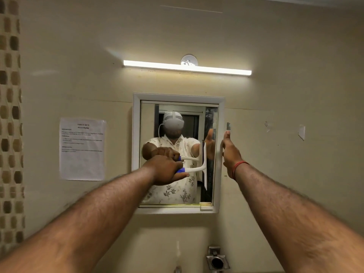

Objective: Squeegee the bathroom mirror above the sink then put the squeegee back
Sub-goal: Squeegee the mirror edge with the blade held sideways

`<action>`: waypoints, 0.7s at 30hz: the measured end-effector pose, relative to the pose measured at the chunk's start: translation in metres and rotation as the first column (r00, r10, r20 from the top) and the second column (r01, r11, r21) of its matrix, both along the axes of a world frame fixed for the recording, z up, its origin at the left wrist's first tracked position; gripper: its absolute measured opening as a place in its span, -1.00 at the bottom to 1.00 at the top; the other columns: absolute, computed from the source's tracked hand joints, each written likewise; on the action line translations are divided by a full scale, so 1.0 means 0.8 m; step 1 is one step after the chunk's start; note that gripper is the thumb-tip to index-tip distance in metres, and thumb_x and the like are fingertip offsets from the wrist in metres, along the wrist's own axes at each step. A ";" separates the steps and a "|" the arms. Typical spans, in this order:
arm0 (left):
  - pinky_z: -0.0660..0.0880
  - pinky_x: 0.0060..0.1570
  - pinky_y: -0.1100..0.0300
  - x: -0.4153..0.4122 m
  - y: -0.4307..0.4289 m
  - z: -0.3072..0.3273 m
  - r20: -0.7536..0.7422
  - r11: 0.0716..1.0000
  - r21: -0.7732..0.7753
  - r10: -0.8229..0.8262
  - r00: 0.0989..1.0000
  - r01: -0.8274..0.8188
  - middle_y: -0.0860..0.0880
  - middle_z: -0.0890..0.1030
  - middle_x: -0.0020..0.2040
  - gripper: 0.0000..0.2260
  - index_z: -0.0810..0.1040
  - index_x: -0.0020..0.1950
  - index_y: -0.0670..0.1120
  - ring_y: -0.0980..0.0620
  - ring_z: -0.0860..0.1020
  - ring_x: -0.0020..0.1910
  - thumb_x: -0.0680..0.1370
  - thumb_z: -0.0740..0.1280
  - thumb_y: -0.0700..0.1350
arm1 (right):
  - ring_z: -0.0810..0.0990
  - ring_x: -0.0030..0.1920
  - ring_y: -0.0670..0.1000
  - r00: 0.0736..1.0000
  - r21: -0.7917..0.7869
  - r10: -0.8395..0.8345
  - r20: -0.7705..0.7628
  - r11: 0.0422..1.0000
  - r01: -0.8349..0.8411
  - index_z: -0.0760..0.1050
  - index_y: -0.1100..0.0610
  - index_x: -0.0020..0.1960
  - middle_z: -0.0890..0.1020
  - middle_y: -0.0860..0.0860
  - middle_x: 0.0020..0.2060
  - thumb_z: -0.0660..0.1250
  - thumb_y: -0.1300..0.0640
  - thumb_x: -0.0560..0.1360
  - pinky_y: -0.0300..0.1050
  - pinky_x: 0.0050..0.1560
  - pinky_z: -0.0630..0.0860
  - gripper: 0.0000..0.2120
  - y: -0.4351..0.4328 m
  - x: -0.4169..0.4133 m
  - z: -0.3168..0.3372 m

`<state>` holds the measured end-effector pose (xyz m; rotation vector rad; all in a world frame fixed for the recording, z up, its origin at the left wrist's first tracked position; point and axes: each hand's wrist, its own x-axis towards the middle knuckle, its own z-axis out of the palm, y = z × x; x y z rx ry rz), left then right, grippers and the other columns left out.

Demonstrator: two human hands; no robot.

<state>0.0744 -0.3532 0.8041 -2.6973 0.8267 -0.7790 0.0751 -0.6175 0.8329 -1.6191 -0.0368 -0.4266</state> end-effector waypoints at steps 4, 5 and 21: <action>0.37 -0.27 0.13 0.015 -0.028 -0.016 -0.013 0.999 -0.011 -0.031 0.999 0.031 0.13 0.45 -0.26 -0.51 0.56 0.07 0.07 0.17 0.42 -0.33 0.72 0.05 0.40 | 0.42 0.60 0.23 0.999 -0.029 0.045 0.009 0.999 -0.044 0.46 -0.07 0.61 0.48 0.10 0.60 -0.07 -0.76 0.43 0.41 0.63 0.27 0.06 -0.002 0.013 -0.011; 0.38 -0.28 0.14 0.018 -0.031 -0.021 -0.011 0.999 -0.009 -0.039 0.999 0.039 0.13 0.47 -0.26 -0.52 0.55 0.05 0.07 0.16 0.42 -0.34 0.72 0.06 0.40 | 0.46 0.57 0.21 0.998 -0.036 0.058 0.020 0.998 -0.058 0.49 -0.11 0.58 0.52 0.09 0.57 -0.07 -0.77 0.42 0.40 0.62 0.29 0.05 -0.003 0.018 -0.016; 0.39 -0.30 0.14 0.034 -0.044 -0.063 0.047 0.999 -0.004 -0.053 0.997 0.054 0.07 0.54 -0.22 -0.52 0.57 0.11 0.04 0.07 0.50 -0.31 0.73 0.06 0.37 | 0.28 0.69 0.07 0.977 -0.033 -0.033 0.212 0.999 0.041 0.16 -0.16 0.76 0.27 -0.05 0.72 0.05 -0.26 0.79 -0.01 0.59 0.21 -0.43 0.003 0.030 -0.073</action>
